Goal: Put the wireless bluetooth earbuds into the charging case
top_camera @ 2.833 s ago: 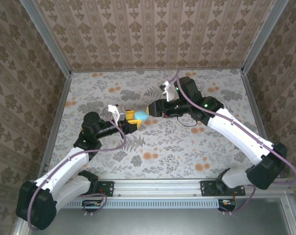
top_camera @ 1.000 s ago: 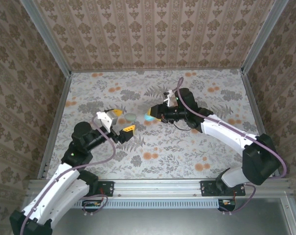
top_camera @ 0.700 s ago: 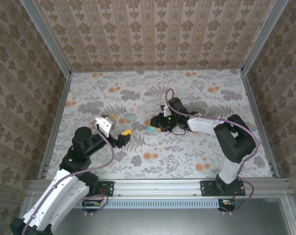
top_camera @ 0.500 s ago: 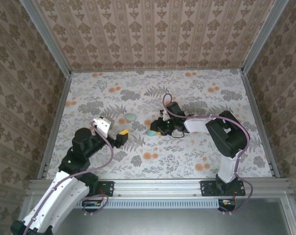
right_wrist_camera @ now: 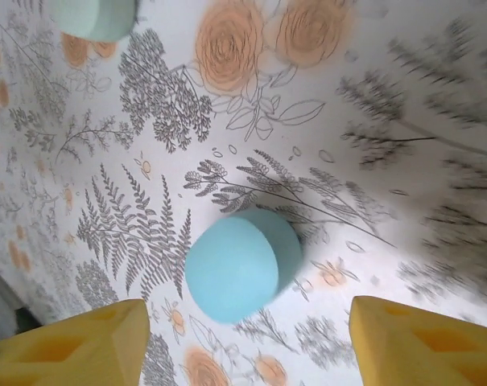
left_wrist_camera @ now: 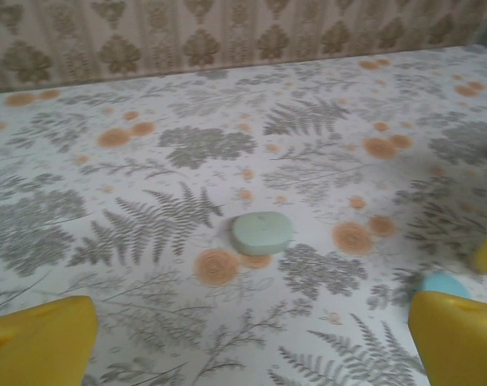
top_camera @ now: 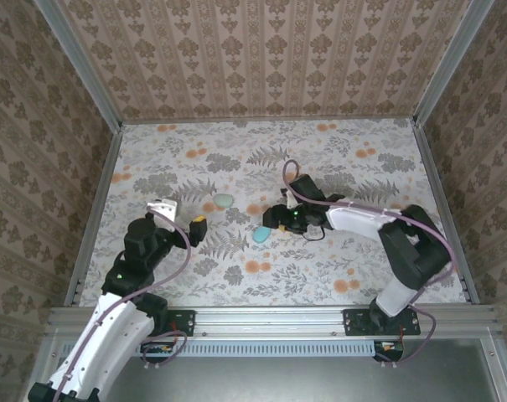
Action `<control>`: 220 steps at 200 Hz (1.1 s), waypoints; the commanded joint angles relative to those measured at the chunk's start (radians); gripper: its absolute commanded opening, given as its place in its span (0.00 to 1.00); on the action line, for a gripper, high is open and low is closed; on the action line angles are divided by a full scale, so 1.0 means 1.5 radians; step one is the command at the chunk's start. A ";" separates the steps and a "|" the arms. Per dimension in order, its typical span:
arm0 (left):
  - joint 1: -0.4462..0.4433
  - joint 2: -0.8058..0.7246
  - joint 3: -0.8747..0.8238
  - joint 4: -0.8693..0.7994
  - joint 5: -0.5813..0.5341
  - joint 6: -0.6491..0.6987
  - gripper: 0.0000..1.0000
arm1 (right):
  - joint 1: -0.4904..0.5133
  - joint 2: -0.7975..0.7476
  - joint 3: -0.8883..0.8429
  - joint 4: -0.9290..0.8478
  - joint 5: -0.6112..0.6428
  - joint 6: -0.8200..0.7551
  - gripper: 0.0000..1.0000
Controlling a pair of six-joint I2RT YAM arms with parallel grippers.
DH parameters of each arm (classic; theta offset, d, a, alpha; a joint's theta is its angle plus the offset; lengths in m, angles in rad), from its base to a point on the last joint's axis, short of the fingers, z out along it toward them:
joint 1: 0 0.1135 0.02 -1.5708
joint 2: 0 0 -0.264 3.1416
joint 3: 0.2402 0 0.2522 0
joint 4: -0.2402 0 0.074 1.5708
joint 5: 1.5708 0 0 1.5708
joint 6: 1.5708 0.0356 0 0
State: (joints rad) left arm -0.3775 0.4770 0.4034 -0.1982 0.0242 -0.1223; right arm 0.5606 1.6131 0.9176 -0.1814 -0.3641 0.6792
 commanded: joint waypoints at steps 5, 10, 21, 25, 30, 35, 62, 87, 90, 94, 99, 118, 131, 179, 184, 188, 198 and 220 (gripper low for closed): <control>0.030 0.051 0.019 -0.022 -0.120 -0.021 1.00 | -0.018 -0.103 0.039 -0.147 0.174 -0.117 0.75; 0.036 0.068 0.025 -0.017 -0.133 -0.019 1.00 | -0.023 -0.119 0.042 -0.156 0.203 -0.131 0.77; 0.046 0.106 0.036 0.004 -0.152 -0.010 1.00 | -0.038 -0.165 0.041 -0.165 0.257 -0.153 0.82; 0.050 0.119 0.038 0.013 -0.159 -0.005 1.00 | -0.043 -0.182 0.039 -0.164 0.280 -0.161 0.83; 0.053 0.136 0.042 0.028 -0.169 0.001 1.00 | -0.049 -0.200 0.035 -0.159 0.309 -0.170 0.86; 0.056 0.152 0.045 0.044 -0.176 0.011 1.00 | -0.056 -0.219 0.028 -0.152 0.342 -0.180 0.89; 0.070 0.234 0.036 0.154 -0.221 0.079 1.00 | -0.114 -0.302 -0.092 -0.003 0.508 -0.239 1.00; 0.099 0.304 0.016 0.239 -0.246 0.090 1.00 | -0.217 -0.315 -0.185 0.126 0.537 -0.229 1.00; 0.105 0.313 0.014 0.247 -0.244 0.088 1.00 | -0.225 -0.315 -0.193 0.138 0.536 -0.231 1.00; 0.113 0.322 0.011 0.259 -0.239 0.086 1.00 | -0.235 -0.316 -0.204 0.156 0.536 -0.237 1.00; 0.122 0.336 0.007 0.276 -0.234 0.085 1.00 | -0.241 -0.317 -0.219 0.183 0.536 -0.250 1.00; 0.155 0.390 -0.016 0.363 -0.218 0.081 1.00 | -0.265 -0.309 -0.244 0.243 0.541 -0.280 1.00; 0.181 0.432 -0.036 0.434 -0.202 0.069 1.00 | -0.280 -0.289 -0.244 0.279 0.533 -0.300 1.00; 0.213 0.556 -0.051 0.642 -0.143 0.093 1.00 | -0.310 -0.238 -0.289 0.426 0.489 -0.367 1.00; 0.214 0.567 -0.051 0.662 -0.137 0.096 1.00 | -0.315 -0.235 -0.297 0.439 0.481 -0.374 1.00; 0.214 0.578 -0.052 0.677 -0.132 0.101 1.00 | -0.319 -0.233 -0.304 0.449 0.475 -0.379 1.00; 0.218 0.608 -0.050 0.714 -0.124 0.107 1.00 | -0.330 -0.226 -0.322 0.474 0.454 -0.388 1.00; 0.227 0.679 -0.051 0.774 -0.098 0.105 1.00 | -0.350 -0.220 -0.346 0.510 0.417 -0.396 1.00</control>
State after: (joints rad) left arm -0.0540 1.4044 0.3340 0.7650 -0.1883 0.0059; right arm 0.0620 1.2716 0.4347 0.4660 0.3420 0.1314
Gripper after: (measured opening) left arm 0.997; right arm 0.999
